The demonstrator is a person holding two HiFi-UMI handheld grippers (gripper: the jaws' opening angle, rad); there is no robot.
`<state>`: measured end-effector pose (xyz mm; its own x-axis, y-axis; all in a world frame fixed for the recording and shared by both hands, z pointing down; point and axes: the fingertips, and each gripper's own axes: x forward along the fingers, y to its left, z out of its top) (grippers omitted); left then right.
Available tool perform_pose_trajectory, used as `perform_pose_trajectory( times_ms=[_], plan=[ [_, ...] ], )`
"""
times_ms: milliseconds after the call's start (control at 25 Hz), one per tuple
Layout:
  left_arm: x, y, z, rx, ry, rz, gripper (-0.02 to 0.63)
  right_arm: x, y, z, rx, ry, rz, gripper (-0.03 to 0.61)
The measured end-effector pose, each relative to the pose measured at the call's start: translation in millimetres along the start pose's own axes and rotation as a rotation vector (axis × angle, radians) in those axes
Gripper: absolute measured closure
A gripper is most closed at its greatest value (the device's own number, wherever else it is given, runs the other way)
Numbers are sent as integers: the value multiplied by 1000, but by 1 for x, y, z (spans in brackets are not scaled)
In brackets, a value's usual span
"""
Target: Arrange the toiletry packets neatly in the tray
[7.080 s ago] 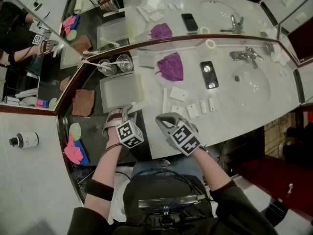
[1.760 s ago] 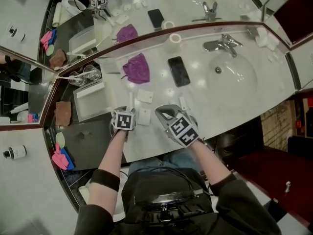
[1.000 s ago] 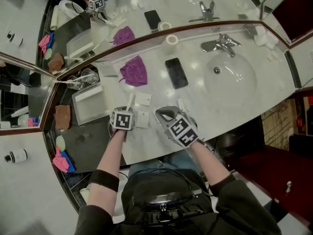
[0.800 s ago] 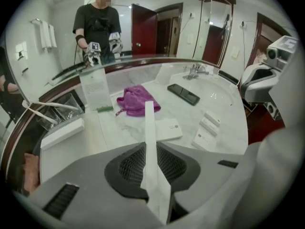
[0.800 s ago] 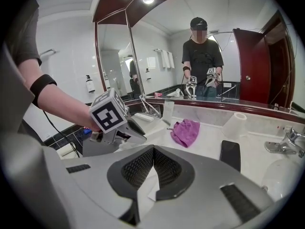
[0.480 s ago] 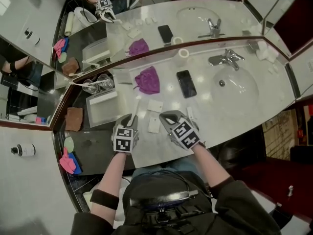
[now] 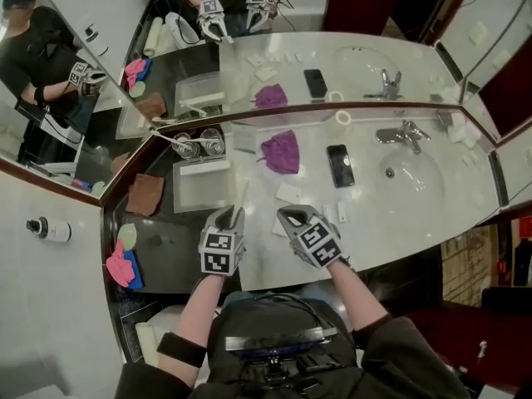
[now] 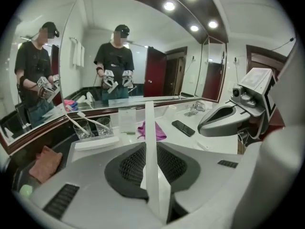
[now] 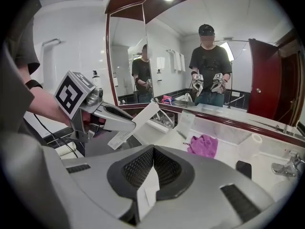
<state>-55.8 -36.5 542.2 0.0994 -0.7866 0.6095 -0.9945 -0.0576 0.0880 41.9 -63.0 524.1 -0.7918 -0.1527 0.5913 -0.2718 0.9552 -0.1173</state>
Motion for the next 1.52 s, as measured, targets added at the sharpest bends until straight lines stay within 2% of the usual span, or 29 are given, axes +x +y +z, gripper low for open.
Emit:
perform_pose_trajectory(
  times_ms=[120, 360, 640, 880, 1000, 1200, 1400, 1520],
  plan=[
    [-4, 18, -2, -97, -35, 25, 554, 17, 13, 12, -36, 10, 28, 577],
    [-2, 60, -5, -368, -123, 91, 554, 53, 30, 41, -138, 28, 97, 577],
    [18, 122, -10, -718, -233, 176, 554, 105, 33, 84, -242, 24, 141, 577],
    [37, 171, -35, -1093, -329, 247, 554, 141, 31, 99, -278, 36, 161, 577],
    [47, 187, -46, -1246, -379, 274, 554, 153, 28, 104, -281, 35, 169, 577],
    [65, 203, -54, -1432, -461, 304, 554, 165, 14, 109, -264, 32, 163, 577],
    [82, 211, -64, -1581, -518, 331, 553, 168, -1, 106, -243, 35, 148, 577],
    [90, 213, -67, -1642, -544, 336, 552, 165, -9, 102, -232, 41, 140, 577]
  ],
)
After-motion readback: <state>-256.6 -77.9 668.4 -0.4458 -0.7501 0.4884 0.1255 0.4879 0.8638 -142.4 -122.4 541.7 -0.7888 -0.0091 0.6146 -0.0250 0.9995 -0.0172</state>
